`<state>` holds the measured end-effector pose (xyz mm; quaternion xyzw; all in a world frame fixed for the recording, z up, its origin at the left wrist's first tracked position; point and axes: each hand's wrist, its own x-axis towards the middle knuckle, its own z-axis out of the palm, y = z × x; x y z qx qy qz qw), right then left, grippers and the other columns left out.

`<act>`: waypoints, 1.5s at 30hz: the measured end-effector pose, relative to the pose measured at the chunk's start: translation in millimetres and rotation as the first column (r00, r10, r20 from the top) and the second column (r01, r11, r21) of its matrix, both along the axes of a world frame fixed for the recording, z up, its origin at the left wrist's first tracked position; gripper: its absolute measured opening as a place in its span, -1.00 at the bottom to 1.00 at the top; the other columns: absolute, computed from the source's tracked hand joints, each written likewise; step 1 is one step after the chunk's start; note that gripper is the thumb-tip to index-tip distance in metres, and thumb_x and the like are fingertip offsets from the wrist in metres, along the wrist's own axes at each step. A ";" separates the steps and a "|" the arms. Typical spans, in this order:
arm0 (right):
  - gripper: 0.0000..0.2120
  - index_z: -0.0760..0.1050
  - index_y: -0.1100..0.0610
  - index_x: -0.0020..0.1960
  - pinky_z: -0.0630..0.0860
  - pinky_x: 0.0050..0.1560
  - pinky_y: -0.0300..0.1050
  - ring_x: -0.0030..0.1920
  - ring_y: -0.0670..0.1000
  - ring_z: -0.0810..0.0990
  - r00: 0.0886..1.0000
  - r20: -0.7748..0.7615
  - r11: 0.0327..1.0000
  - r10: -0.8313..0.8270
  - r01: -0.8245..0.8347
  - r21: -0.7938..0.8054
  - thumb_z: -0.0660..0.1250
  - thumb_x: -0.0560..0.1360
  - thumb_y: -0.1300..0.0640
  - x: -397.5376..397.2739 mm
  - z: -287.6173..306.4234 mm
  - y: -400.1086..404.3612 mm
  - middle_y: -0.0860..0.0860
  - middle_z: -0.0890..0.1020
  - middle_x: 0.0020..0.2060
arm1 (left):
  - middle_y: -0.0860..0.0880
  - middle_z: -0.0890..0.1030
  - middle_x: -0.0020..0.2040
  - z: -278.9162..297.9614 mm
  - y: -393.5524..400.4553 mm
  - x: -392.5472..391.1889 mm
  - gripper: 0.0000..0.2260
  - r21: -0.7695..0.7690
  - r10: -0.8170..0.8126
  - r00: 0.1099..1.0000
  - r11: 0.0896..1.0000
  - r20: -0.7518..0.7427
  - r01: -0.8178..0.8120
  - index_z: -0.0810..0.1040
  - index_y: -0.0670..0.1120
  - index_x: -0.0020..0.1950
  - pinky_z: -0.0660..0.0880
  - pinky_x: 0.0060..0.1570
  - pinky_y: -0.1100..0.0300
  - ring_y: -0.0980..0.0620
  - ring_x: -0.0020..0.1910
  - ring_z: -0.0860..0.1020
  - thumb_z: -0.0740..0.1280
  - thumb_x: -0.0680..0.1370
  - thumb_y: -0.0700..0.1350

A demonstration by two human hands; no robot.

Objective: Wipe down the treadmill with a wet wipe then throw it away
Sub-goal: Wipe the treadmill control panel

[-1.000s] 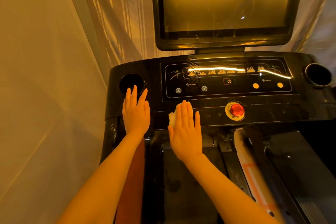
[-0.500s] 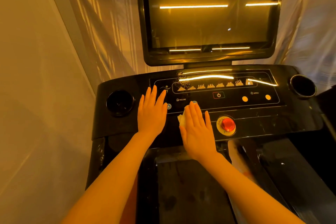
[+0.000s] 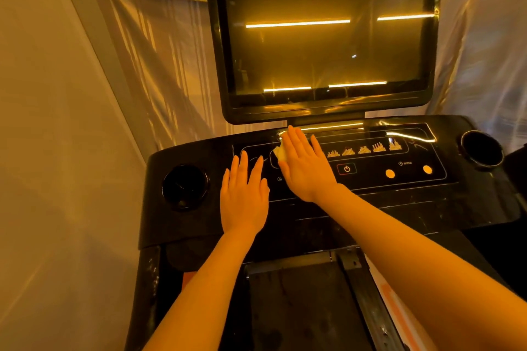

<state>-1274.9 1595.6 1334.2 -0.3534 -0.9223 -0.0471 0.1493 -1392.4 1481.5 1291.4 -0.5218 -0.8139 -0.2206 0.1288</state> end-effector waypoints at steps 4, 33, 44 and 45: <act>-0.41 -0.16 0.16 0.59 -0.23 0.52 0.07 0.57 0.09 -0.21 1.000 0.014 1.000 -0.002 0.002 -0.011 -0.09 0.68 -0.09 -0.2 3.3 2.7 0.11 -0.14 0.58 | -0.06 0.00 0.61 1.1 0.4 -1.3 -0.53 0.018 -0.007 1.000 1.000 0.006 0.007 0.08 0.06 0.58 -0.09 0.51 0.05 -0.05 0.58 -0.07 0.08 0.68 0.04; -0.25 -0.15 0.16 0.59 -0.28 0.49 0.03 0.56 0.09 -0.21 0.999 -0.034 1.000 0.017 -0.017 -0.007 -0.40 0.50 -0.20 40.2 -16.3 -3.7 0.12 -0.11 0.58 | -0.09 0.01 0.61 16.6 26.8 41.7 -0.55 0.072 0.113 0.982 0.990 0.152 -0.125 0.15 0.01 0.57 -0.12 0.52 0.04 -0.07 0.58 -0.10 0.13 0.67 -0.11; -0.39 -0.15 0.17 0.59 -0.18 0.54 0.10 0.57 0.11 -0.21 0.999 -0.024 0.999 0.027 -0.027 -0.036 -0.06 0.67 -0.09 26.5 4.9 20.9 0.13 -0.14 0.58 | -0.09 0.02 0.60 16.4 27.3 55.4 -0.51 0.045 0.178 0.975 0.982 0.130 -0.185 0.12 0.00 0.58 -0.07 0.53 0.03 -0.06 0.58 -0.08 0.16 0.66 -0.09; -0.39 -0.15 0.18 0.59 -0.18 0.54 0.10 0.57 0.11 -0.21 0.999 -0.029 0.999 0.026 -0.027 -0.038 -0.06 0.67 -0.09 28.9 3.5 18.9 0.13 -0.14 0.58 | -0.08 0.01 0.60 16.5 27.0 55.7 -0.52 0.041 0.179 0.975 0.982 0.130 -0.185 0.12 0.00 0.58 -0.08 0.53 0.04 -0.06 0.58 -0.08 0.15 0.66 -0.09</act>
